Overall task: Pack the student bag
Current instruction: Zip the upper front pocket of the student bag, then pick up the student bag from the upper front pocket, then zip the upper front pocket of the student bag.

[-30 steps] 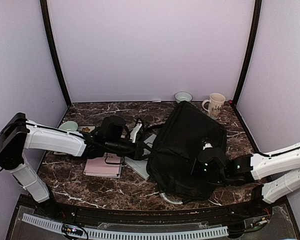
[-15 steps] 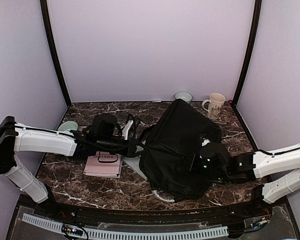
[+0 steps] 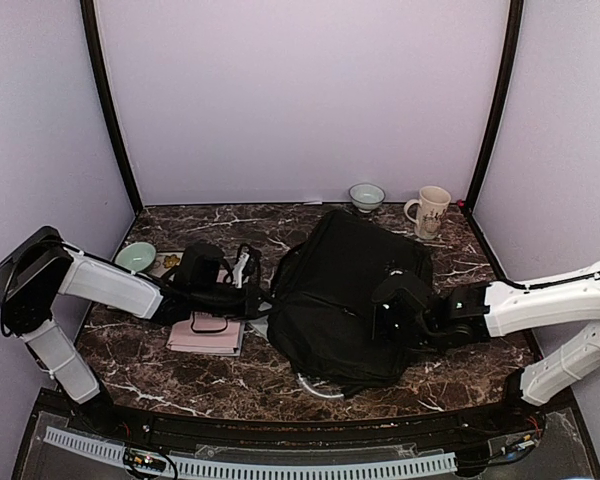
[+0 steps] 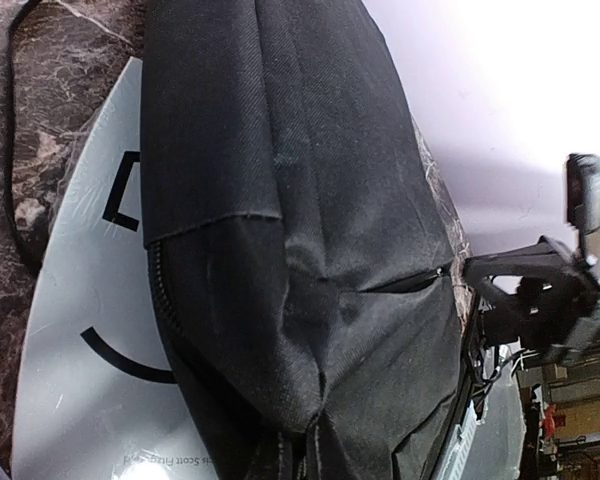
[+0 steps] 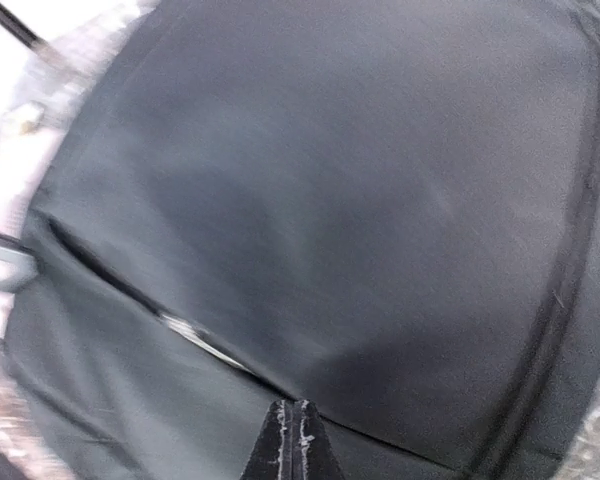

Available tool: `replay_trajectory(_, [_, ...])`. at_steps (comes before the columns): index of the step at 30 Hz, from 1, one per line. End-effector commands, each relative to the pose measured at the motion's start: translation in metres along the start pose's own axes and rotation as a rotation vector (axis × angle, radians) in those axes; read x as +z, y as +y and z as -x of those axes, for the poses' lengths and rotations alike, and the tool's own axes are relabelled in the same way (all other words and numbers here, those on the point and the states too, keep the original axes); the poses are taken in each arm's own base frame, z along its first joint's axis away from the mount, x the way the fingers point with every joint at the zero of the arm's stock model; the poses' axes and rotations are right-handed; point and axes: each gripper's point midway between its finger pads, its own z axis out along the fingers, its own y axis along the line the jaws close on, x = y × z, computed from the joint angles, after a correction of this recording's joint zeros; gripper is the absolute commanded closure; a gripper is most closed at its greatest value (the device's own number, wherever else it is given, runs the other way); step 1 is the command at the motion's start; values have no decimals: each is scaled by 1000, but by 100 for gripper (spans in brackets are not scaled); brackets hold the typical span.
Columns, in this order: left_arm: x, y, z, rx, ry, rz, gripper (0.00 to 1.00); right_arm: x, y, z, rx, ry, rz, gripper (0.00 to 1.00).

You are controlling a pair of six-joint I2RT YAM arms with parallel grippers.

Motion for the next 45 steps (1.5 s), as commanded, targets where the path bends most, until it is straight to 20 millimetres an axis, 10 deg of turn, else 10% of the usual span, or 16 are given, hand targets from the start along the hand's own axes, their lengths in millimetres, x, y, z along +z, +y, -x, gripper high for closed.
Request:
replay_trajectory(1, [-18, -16, 34, 67, -138, 2, 100, 5, -53, -27, -49, 43, -167, 100])
replay_trajectory(15, [-2, -1, 7, 93, -76, 54, 100, 12, -13, -27, 12, -23, 117, 79])
replay_trajectory(27, [52, -49, -32, 196, 55, -17, 100, 29, -3, -20, -24, -17, 25, 70])
replay_trajectory(35, [55, -44, -36, 193, 26, 40, 100, 15, -49, -16, 23, -81, -129, 42])
replay_trajectory(45, [60, -42, -42, 188, 42, 28, 100, 29, -56, -13, 60, -82, -19, 35])
